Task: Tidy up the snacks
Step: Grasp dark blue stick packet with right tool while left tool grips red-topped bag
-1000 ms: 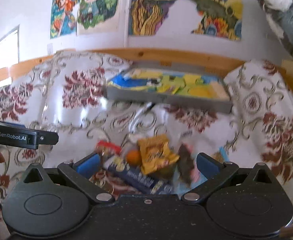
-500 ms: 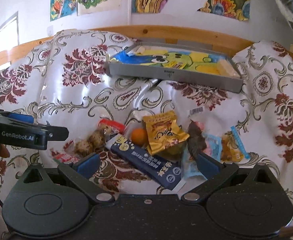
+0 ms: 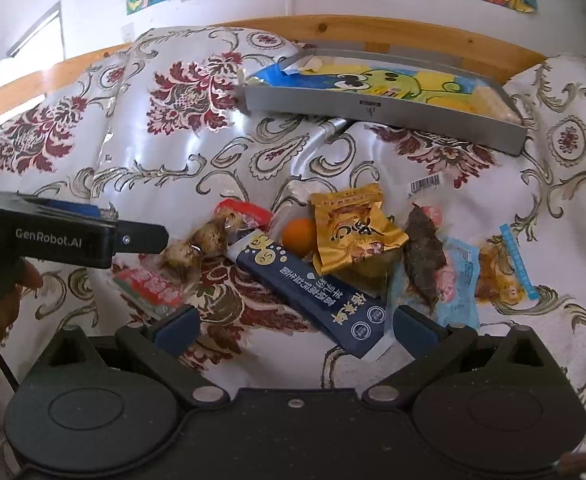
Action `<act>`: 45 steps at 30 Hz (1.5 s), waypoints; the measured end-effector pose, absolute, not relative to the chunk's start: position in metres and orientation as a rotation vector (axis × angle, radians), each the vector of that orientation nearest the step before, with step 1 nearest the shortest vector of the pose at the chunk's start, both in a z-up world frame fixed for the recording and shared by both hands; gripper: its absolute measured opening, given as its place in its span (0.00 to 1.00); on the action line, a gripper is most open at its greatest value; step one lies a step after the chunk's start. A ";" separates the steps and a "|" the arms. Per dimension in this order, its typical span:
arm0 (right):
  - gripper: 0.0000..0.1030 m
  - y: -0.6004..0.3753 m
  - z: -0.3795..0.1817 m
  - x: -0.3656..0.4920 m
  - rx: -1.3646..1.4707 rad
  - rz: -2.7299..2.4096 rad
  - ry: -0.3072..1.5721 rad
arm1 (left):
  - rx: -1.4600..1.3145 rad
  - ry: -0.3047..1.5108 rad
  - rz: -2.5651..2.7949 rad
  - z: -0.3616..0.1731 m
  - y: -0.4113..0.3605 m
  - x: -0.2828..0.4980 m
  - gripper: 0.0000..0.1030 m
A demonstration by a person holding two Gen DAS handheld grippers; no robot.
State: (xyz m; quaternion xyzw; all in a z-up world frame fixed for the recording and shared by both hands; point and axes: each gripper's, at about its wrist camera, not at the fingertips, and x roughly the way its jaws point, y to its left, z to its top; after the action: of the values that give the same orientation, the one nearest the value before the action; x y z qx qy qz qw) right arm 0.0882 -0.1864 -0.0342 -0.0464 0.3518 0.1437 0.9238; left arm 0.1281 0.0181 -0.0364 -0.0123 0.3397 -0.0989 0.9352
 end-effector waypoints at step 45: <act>0.67 -0.190 -0.050 0.142 -0.326 0.482 0.826 | 0.182 0.791 -0.407 -0.067 -0.016 0.168 0.59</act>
State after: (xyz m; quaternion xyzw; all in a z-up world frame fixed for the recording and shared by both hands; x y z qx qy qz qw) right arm 0.1425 -0.1899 -0.0500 -0.1561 0.3958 0.2310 0.8750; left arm 0.1675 -0.0159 -0.0670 0.0877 0.3821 -0.1964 0.8987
